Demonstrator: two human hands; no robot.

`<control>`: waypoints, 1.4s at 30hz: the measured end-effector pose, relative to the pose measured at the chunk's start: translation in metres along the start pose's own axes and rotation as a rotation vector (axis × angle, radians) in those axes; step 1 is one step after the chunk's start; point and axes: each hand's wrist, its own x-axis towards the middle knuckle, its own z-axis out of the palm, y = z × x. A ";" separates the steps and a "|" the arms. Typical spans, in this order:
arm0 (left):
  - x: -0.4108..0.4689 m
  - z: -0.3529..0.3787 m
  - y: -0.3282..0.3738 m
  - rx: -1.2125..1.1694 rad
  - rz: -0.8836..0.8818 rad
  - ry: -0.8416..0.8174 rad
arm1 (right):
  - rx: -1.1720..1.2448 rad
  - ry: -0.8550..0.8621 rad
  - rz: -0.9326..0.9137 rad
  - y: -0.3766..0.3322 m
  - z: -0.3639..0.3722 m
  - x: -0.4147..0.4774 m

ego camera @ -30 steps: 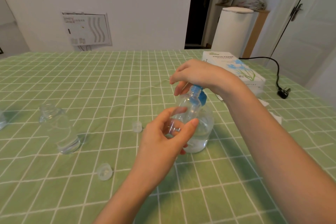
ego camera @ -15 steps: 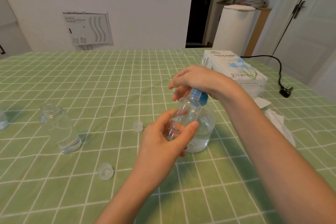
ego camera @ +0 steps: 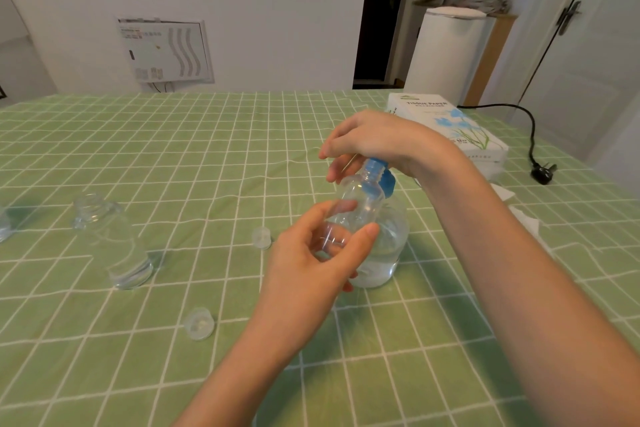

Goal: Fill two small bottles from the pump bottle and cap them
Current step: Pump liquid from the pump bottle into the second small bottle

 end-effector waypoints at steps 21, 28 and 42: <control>0.000 0.001 -0.002 -0.010 0.005 0.007 | -0.042 0.102 0.010 0.001 -0.002 0.000; 0.001 0.001 -0.001 0.005 0.014 0.003 | -0.026 0.065 0.026 -0.002 0.001 -0.002; 0.000 0.000 -0.004 0.020 0.002 0.002 | -0.019 0.096 0.042 0.004 0.004 0.002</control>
